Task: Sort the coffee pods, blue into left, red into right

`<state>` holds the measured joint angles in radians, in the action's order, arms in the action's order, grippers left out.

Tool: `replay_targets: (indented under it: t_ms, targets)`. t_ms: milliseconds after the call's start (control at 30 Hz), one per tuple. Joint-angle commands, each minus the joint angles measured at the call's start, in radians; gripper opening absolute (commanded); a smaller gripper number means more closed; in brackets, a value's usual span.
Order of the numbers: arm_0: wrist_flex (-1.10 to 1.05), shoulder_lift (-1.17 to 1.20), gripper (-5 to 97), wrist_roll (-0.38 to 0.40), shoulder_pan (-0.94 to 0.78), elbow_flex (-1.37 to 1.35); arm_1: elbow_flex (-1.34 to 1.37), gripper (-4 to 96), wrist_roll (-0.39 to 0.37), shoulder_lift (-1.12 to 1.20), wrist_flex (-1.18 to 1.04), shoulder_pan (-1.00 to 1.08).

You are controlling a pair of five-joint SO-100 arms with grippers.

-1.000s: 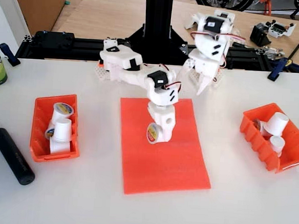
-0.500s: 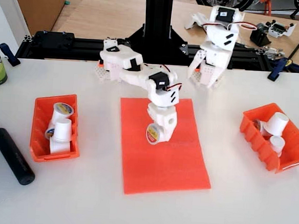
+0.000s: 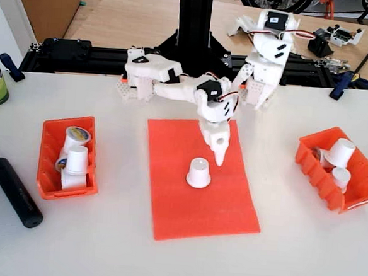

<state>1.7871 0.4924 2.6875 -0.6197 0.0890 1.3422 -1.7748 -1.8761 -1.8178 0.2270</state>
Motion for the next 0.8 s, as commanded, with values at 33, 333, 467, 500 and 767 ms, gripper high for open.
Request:
replay_targets:
  t_ms: [33,333,467,500,767]
  targets:
    - [0.012,0.140,19,-0.215,0.038,-0.011,0.011,27.8,-0.029,-0.034,0.009,-0.015]
    - [0.011,0.715,16,-0.216,0.339,-0.689,0.041,28.3,-0.204,-0.078,0.060,-0.049]
    - [0.012,0.802,15,-0.285,0.499,-0.810,0.213,29.7,-0.018,-0.078,0.396,-0.002]
    - [0.012,0.824,14,-0.290,0.535,-0.847,0.265,30.0,0.054,-0.078,0.500,0.009]
    - [0.011,1.055,13,-0.098,0.795,-1.198,0.721,34.6,0.416,-0.063,1.259,0.084]
